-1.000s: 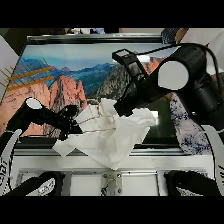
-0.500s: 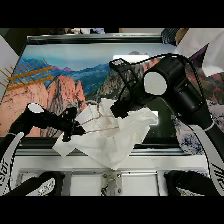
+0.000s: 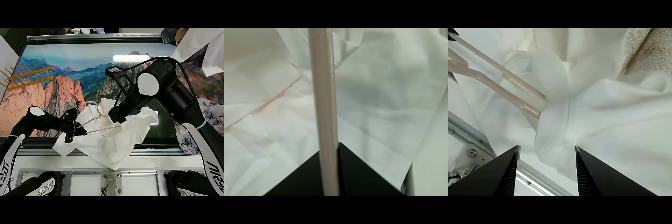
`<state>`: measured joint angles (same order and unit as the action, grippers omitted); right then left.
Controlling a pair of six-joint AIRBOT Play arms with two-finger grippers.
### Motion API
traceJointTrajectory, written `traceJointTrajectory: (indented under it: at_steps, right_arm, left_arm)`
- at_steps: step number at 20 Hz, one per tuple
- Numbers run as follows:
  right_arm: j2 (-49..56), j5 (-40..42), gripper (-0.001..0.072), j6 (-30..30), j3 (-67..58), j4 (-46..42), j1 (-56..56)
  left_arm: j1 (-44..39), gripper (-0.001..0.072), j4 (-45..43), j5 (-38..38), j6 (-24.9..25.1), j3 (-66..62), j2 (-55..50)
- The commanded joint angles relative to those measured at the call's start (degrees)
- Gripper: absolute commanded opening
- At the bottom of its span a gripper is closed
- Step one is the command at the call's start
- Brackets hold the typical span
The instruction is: Fold the clothes and pants, and hang the long-sleeved shirts on hangers.
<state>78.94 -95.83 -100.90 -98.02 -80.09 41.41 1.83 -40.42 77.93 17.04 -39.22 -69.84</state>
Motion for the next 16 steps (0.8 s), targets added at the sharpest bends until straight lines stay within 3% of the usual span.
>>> traceJointTrajectory:
  at_steps: [1,4,6,16]
  right_arm:
    - [0.7,-1.7,0.0357,0.7,0.0,0.2,0.1]
    - [0.8,-0.2,0.0119,0.7,0.0,0.2,0.1]
    - [0.8,0.9,0.0024,0.6,0.0,0.1,0.1]
    - [-0.2,2.3,0.0023,-0.2,-0.5,-3.5,2.4]
  left_arm:
    - [0.1,0.0017,0.2,-0.1,0.1,0.1,0.0]
    - [0.1,0.0017,0.2,0.0,0.1,0.1,0.0]
    - [0.1,0.0017,0.2,0.0,0.1,0.1,0.0]
    - [0.1,0.0017,0.2,0.0,0.0,0.1,0.0]
